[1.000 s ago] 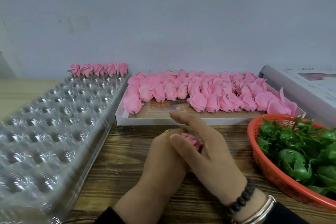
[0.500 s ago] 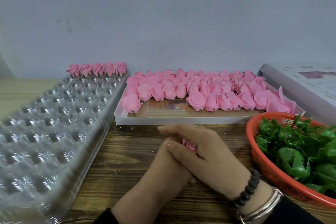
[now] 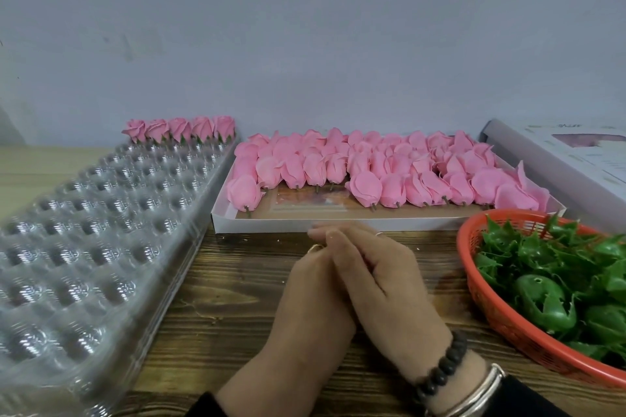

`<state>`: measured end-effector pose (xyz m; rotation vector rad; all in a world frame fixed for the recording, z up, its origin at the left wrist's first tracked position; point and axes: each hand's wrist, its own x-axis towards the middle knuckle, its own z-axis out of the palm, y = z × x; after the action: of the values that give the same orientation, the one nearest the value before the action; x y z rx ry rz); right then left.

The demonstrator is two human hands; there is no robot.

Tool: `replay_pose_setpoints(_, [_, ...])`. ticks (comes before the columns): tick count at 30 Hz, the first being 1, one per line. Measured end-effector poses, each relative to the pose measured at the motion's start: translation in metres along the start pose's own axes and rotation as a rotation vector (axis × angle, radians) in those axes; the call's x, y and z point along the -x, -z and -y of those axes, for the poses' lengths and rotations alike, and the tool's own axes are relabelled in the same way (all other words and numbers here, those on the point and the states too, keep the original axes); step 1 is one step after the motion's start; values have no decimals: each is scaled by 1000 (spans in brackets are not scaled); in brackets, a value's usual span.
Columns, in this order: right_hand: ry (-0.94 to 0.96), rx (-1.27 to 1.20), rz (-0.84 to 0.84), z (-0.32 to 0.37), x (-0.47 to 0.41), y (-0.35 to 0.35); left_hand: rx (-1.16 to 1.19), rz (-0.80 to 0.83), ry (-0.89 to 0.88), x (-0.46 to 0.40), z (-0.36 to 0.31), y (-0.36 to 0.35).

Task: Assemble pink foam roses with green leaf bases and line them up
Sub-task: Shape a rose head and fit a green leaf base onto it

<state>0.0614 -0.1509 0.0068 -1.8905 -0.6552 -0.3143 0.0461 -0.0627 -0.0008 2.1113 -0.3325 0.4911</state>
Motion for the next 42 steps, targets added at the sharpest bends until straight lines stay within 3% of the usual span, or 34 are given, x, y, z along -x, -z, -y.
replay_pose_setpoints(2, [-16, 62, 45, 0, -2, 3, 35, 49, -1, -2, -4, -2])
replay_pose_setpoints(7, [42, 200, 364, 4, -6, 13, 98, 296, 65, 1, 4, 7])
replay_pose_setpoints(10, [89, 197, 294, 5, -3, 15, 236, 228, 102, 4, 3, 7])
replay_pose_setpoints(14, [-6, -136, 42, -1, -2, 14, 313, 178, 114, 0, -1, 8])
replay_pose_setpoints(16, [-51, -186, -20, -3, -2, 12, 328, 147, 122, 0, -2, 10])
replay_pose_setpoints(20, [-15, 26, 33, -1, 0, 3, 153, 138, 80, 1, -7, 3])
replay_pose_setpoints(23, [-5, 82, 123, 0, -3, 5, 188, 80, 156, 3, -7, 4])
replay_pose_setpoints(27, [-51, 108, 285, 0, -6, 12, 112, 191, 136, -1, -5, 4])
replay_pose_setpoints(29, [-115, 64, 315, -1, -6, 14, 197, 271, 196, -2, -5, 6])
replay_pose_setpoints(34, [-191, -66, 328, -9, -7, 21, 428, 177, 108, -2, -1, 16])
replay_pose_setpoints(37, [-184, -127, 333, -9, -6, 22, 402, 148, 71, -3, 1, 16])
replay_pose_setpoints(42, [-105, -129, 141, -4, -3, 16, 297, 83, 115, -1, 5, 8])
